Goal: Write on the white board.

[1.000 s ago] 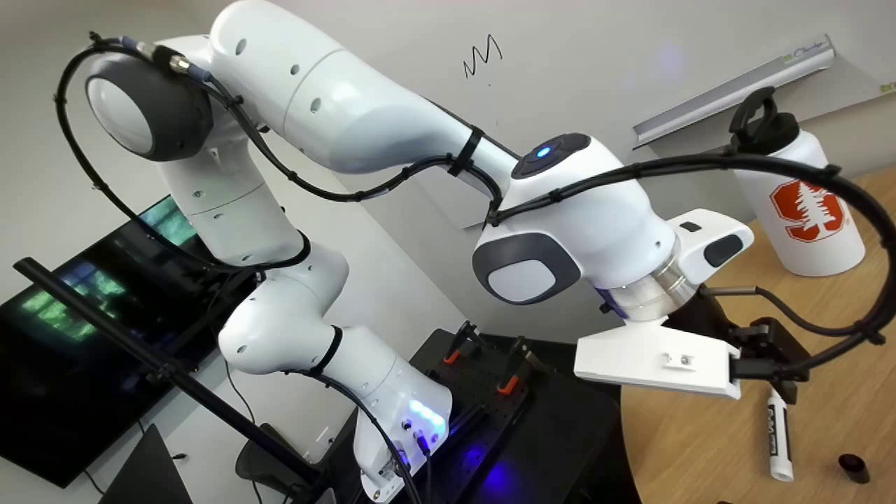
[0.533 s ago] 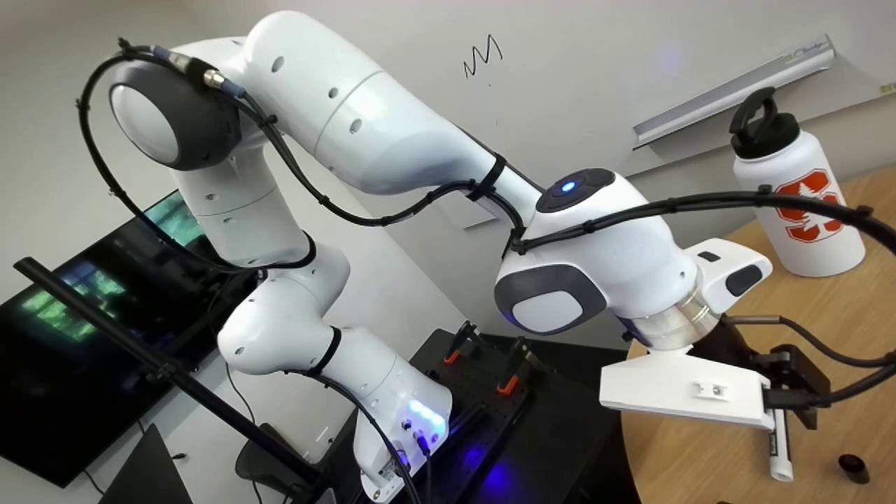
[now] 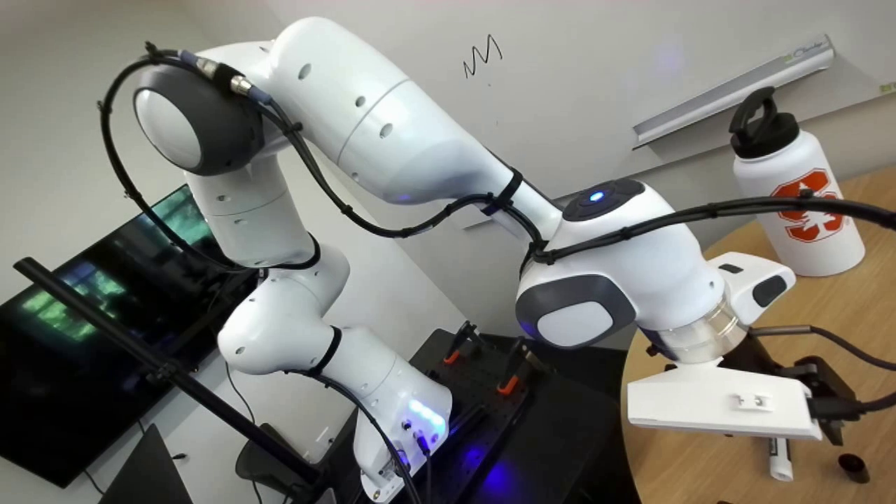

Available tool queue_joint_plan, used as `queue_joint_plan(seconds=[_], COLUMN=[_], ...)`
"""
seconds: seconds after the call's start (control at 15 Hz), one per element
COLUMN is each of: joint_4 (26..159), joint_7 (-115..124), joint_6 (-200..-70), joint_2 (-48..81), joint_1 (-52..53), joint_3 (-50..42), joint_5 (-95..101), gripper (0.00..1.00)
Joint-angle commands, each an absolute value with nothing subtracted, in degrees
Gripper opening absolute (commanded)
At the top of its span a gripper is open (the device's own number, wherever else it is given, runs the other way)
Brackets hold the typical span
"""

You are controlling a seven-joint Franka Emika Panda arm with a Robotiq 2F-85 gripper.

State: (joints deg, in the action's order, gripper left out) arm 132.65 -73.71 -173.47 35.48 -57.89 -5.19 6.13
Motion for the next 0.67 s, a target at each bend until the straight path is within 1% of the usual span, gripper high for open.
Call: queue_joint_plan(seconds=[0.0, 0.33, 0.4, 0.47, 0.53, 0.6], joint_4=[131.2, 130.7, 130.7, 130.7, 130.7, 130.6], joint_7=[-71.3, -71.2, -71.1, -71.1, -71.0, -70.9], joint_6=[-173.3, -173.5, -173.6, -173.6, -173.7, -173.7], joint_2=[36.8, 38.1, 38.3, 38.5, 38.7, 38.9], joint_1=[-56.4, -55.8, -55.5, -55.3, -55.0, -54.6], joint_3=[-6.5, -7.0, -7.1, -7.2, -7.4, -7.6], joint_5=[8.4, 9.2, 9.4, 9.6, 9.7, 9.8], gripper=[1.0, 1.0, 0.91, 0.84, 0.71, 0.71])
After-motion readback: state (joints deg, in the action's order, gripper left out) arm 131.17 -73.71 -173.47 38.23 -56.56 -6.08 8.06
